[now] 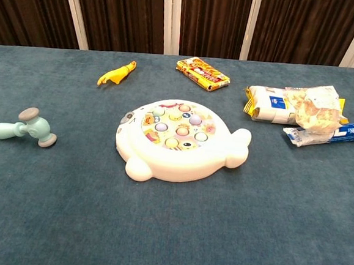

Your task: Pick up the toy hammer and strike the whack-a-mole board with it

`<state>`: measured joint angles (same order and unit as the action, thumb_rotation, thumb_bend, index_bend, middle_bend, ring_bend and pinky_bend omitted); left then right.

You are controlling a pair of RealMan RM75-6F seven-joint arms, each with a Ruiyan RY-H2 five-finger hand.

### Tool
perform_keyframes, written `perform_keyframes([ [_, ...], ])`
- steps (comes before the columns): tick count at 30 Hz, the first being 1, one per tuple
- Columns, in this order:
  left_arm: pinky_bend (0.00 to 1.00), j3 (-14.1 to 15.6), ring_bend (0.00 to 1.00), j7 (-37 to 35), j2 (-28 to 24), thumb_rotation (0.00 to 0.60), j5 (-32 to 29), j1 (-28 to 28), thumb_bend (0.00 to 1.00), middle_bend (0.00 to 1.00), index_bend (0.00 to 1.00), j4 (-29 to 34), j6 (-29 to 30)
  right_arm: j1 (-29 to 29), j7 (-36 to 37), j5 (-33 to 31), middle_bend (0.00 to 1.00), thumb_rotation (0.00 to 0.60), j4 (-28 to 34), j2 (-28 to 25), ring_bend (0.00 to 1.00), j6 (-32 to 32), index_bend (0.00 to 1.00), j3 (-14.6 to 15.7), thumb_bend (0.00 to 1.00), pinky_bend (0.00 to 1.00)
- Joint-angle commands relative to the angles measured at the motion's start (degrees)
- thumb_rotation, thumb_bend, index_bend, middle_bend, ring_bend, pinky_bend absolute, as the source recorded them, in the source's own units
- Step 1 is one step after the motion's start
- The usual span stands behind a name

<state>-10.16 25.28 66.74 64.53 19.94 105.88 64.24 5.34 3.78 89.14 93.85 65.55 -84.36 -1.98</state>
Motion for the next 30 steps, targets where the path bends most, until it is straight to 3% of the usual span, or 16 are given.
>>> perform_keyframes([
  [1, 0.09, -2.81, 0.01, 7.03, 2.36, 0.6, -9.8, 6.14, 0.23, 0.18, 0.33, -0.67, -4.83, 0.02, 0.25, -0.51, 0.0, 0.6, -0.02, -0.02, 0.0, 0.24, 0.0, -0.15, 0.23, 0.0],
  [11, 0.09, -2.9, 0.01, 14.01, 8.37, 0.6, -21.41, 12.69, 0.36, 0.22, 0.44, -5.89, -5.88, 0.12, 1.33, -1.89, 0.0, 0.6, 0.24, -0.24, 0.0, 1.12, 0.0, -0.49, 0.23, 0.0],
  [21, 0.09, -2.34, 0.01, 16.48, 11.7, 0.6, -25.88, 16.41, 0.45, 0.22, 0.47, -9.52, -5.99, 0.14, 1.48, -2.25, 0.0, 0.6, 0.66, -0.28, 0.0, 1.35, 0.0, -0.61, 0.23, 0.0],
  [30, 0.09, -0.76, 0.01, 17.1, 12.57, 0.6, -26.94, 17.92, 0.46, 0.23, 0.47, -10.08, -5.51, 0.12, 1.55, -2.35, 0.0, 0.6, 0.71, -0.27, 0.0, 1.33, 0.0, -0.69, 0.23, 0.0],
])
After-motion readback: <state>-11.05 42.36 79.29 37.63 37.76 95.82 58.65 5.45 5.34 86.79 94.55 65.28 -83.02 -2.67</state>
